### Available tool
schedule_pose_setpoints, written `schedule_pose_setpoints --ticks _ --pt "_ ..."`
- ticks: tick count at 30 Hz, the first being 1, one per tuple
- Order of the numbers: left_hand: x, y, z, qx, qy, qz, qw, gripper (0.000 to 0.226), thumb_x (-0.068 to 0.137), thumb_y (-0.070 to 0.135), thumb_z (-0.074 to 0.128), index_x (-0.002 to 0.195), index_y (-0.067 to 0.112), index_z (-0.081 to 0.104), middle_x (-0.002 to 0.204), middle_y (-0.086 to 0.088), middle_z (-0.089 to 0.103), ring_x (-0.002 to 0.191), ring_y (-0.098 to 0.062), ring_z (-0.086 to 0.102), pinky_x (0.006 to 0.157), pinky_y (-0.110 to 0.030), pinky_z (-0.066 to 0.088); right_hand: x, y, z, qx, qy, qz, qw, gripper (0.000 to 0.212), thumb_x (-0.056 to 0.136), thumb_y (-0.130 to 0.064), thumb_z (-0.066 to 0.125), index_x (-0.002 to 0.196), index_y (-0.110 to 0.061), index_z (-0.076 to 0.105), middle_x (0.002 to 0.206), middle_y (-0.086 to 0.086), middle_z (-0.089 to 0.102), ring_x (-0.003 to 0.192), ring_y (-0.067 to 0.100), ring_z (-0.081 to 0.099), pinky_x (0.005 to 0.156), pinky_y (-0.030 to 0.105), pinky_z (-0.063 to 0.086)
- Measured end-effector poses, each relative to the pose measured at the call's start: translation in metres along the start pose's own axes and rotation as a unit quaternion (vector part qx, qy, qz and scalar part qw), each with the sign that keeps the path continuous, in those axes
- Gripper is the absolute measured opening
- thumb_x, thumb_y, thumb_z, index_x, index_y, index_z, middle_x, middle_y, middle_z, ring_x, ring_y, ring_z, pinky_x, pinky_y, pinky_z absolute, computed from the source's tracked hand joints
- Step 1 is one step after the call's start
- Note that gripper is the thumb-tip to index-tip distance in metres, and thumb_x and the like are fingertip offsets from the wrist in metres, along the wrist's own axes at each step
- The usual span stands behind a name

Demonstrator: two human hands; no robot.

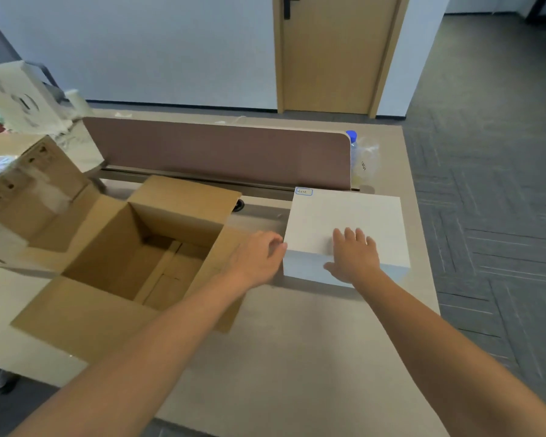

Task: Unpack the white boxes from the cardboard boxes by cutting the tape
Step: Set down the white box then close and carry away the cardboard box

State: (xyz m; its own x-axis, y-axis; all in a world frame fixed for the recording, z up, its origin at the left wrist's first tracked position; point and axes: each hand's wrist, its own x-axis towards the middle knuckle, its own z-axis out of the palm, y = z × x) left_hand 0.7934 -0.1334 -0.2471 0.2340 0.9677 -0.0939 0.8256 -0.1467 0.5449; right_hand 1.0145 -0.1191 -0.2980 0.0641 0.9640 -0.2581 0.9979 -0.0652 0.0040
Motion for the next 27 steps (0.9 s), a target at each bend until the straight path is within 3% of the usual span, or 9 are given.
schedule_pose_setpoints --ticks 2,6,10,17,21,22,24,25,27 --pt "-0.017 -0.014 -0.017 -0.027 -0.001 -0.004 1.0 0.028 0.102 0.038 0.049 0.108 0.016 0.065 0.104 -0.001 0.066 0.094 -0.015 0.059 0.081 -0.028 0.047 -0.012 -0.028 -0.013 0.087 0.012 -0.022 0.996 0.055 0.094 -0.053 0.053 0.134 -0.016 0.046 0.132 0.006 0.053 0.122 0.029 0.049 0.096 0.041 0.044" --pt "-0.05 -0.061 -0.052 -0.04 -0.013 0.005 0.999 0.028 0.101 0.041 0.051 0.089 0.019 0.063 0.081 0.003 0.063 0.077 -0.011 0.059 0.067 -0.022 0.044 -0.047 -0.091 -0.03 0.258 0.002 -0.059 0.964 0.033 0.092 -0.047 0.058 0.092 -0.015 0.065 0.092 0.0 0.066 0.089 0.022 0.062 0.07 0.033 0.048" --pt "-0.079 -0.125 -0.089 -0.045 -0.003 0.003 0.999 0.03 0.098 0.045 0.055 0.08 0.022 0.062 0.075 0.006 0.062 0.072 -0.008 0.06 0.066 -0.019 0.041 -0.073 -0.152 -0.04 0.266 -0.043 -0.075 0.96 0.031 0.092 -0.044 0.06 0.081 -0.016 0.066 0.074 0.0 0.062 0.073 0.016 0.062 0.061 0.029 0.049" --pt "-0.1 -0.231 -0.144 -0.037 0.021 -0.049 0.998 0.029 0.1 0.036 0.056 0.074 0.022 0.058 0.074 0.003 0.061 0.071 -0.009 0.059 0.064 -0.019 0.041 -0.089 -0.212 -0.039 0.265 -0.031 0.046 0.963 0.028 0.095 -0.026 0.058 0.069 -0.019 0.052 0.07 0.001 0.055 0.066 0.013 0.053 0.055 0.02 0.038" --pt "-0.092 -0.279 -0.165 -0.04 0.026 -0.105 0.993 0.029 0.099 0.032 0.056 0.077 0.014 0.06 0.075 -0.004 0.062 0.075 -0.017 0.062 0.069 -0.024 0.046 -0.084 -0.219 -0.027 0.287 0.003 0.126 0.95 0.015 0.096 -0.027 0.054 0.087 -0.014 0.056 0.089 0.005 0.061 0.085 0.022 0.059 0.067 0.027 0.046" --pt "-0.09 -0.288 -0.17 -0.052 0.039 -0.122 0.99 0.031 0.099 0.031 0.056 0.075 0.013 0.059 0.073 -0.005 0.061 0.074 -0.02 0.062 0.068 -0.026 0.046 -0.081 -0.219 -0.025 0.3 -0.006 0.154 0.941 0.022 0.097 -0.032 0.054 0.106 -0.012 0.057 0.106 0.007 0.062 0.099 0.026 0.06 0.075 0.031 0.048" --pt "-0.087 -0.305 -0.176 -0.073 0.07 -0.164 0.981 0.037 0.101 0.032 0.052 0.07 0.012 0.053 0.068 -0.006 0.055 0.067 -0.02 0.057 0.062 -0.027 0.04 -0.076 -0.222 -0.023 0.348 -0.057 0.227 0.908 0.062 0.096 -0.048 0.054 0.14 -0.008 0.037 0.135 0.012 0.052 0.118 0.032 0.055 0.085 0.037 0.049" --pt "-0.088 -0.312 -0.178 -0.072 0.079 -0.184 0.977 0.04 0.103 0.035 0.05 0.069 0.013 0.051 0.066 -0.006 0.053 0.064 -0.019 0.054 0.06 -0.028 0.038 -0.072 -0.223 -0.021 0.382 -0.078 0.253 0.886 0.069 0.096 -0.051 0.054 0.145 -0.008 0.031 0.139 0.013 0.048 0.118 0.033 0.055 0.084 0.039 0.05" --pt "-0.089 -0.324 -0.182 -0.053 0.095 -0.216 0.97 0.045 0.104 0.041 0.046 0.069 0.013 0.052 0.066 -0.005 0.054 0.063 -0.019 0.054 0.06 -0.03 0.04 -0.063 -0.223 -0.02 0.435 -0.088 0.266 0.856 0.058 0.096 -0.046 0.055 0.137 -0.007 0.04 0.131 0.013 0.053 0.106 0.031 0.06 0.078 0.037 0.055"
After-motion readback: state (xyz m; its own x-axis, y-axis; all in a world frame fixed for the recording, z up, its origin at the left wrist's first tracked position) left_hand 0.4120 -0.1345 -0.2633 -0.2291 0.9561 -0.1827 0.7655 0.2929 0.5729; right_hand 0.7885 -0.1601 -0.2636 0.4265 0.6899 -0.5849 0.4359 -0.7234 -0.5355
